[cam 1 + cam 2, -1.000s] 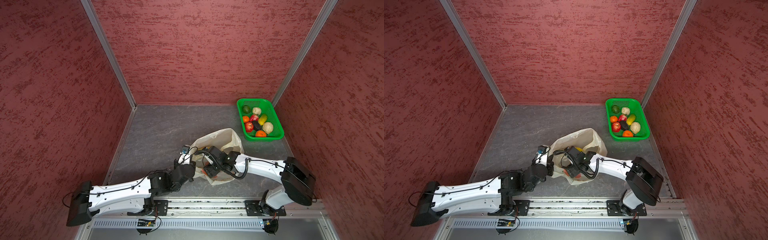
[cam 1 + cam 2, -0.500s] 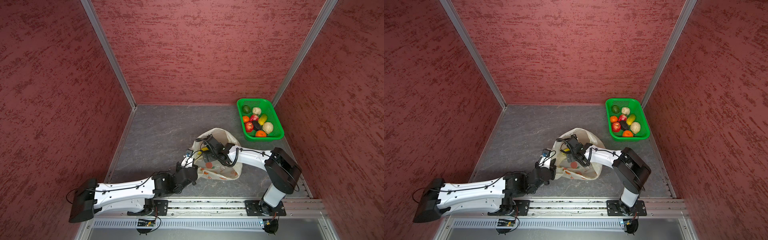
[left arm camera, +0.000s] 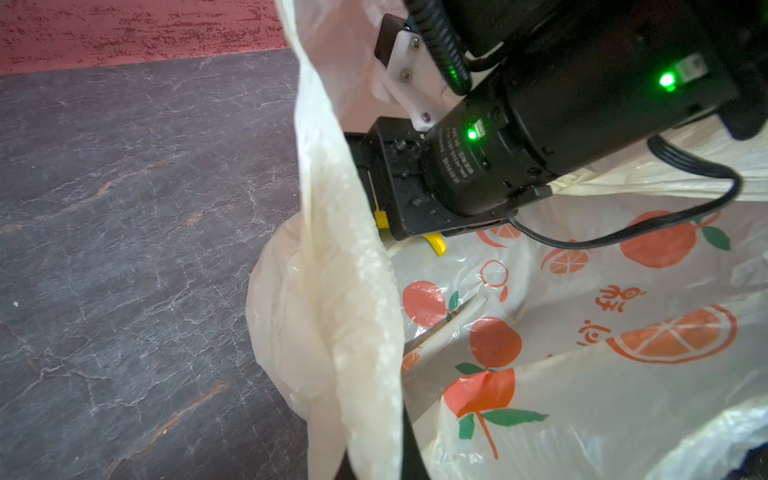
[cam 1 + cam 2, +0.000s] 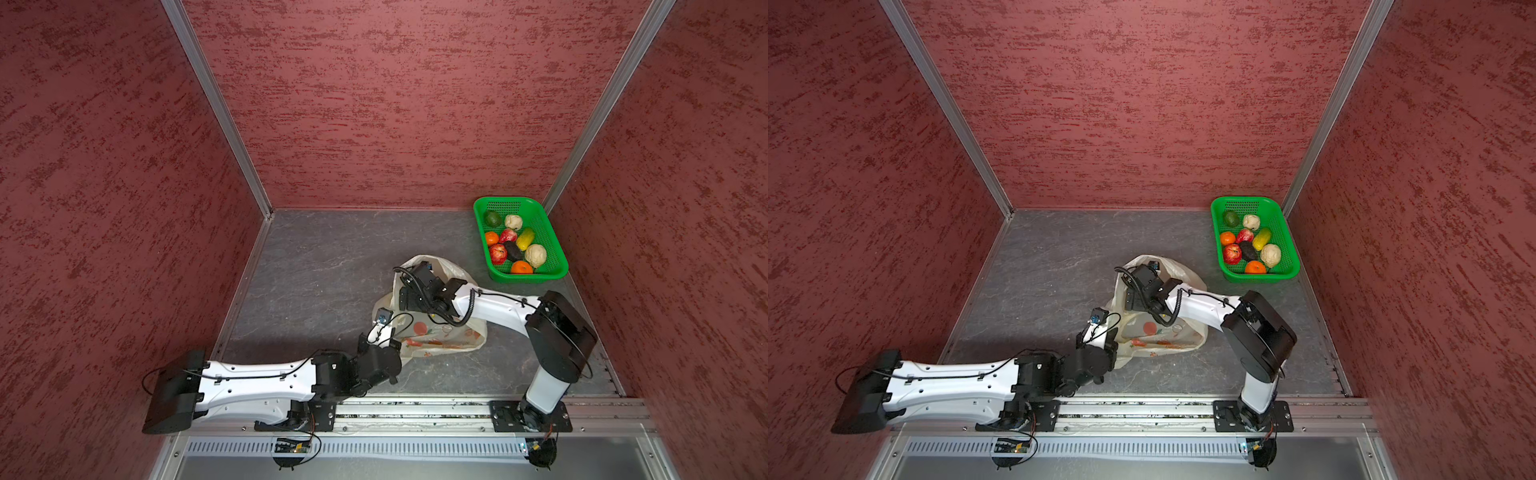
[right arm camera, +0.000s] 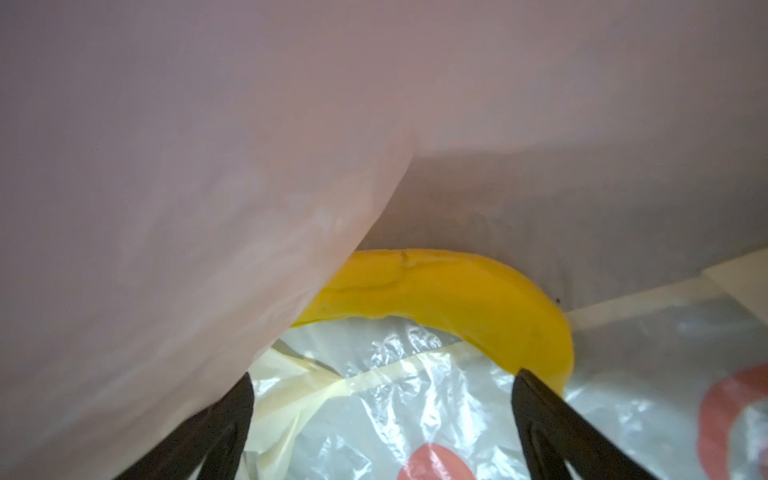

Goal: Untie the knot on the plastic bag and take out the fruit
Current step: 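Position the open right gripper around the yellow banana inside the bag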

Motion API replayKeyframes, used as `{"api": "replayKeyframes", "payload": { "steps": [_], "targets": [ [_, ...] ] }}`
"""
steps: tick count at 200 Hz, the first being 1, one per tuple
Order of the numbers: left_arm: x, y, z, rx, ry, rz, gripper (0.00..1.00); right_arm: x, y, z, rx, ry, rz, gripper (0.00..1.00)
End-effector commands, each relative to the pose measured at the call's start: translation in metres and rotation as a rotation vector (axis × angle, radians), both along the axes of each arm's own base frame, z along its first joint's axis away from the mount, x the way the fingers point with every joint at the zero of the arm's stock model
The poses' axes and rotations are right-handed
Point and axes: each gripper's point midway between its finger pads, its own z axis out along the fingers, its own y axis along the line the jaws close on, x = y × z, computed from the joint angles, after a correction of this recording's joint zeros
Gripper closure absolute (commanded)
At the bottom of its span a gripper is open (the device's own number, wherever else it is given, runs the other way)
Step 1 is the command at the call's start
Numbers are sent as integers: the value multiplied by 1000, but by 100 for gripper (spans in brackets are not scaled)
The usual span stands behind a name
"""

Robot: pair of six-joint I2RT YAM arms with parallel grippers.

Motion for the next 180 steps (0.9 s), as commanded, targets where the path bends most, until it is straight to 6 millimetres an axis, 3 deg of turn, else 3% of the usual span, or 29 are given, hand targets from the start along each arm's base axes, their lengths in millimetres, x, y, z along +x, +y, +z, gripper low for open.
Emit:
{"api": "replayKeyframes", "payload": {
  "steps": [1,25,88,150,180],
  "targets": [
    [1,-1,3,-26,-6,18,100,5,-8,-9,16,41,-127,2],
    [0,-2,4,-31,-4,12,100,17,-14,-12,72,51,-200,2],
    [-1,0,2,-22,-2,22,100,41,-26,-2,-72,-58,-166,2],
    [-1,-1,1,-23,2,23,100,40,-36,-10,-39,-3,-243,2],
    [1,-3,2,-13,3,21,100,32,-27,-5,49,51,-271,3]
  ]
}}
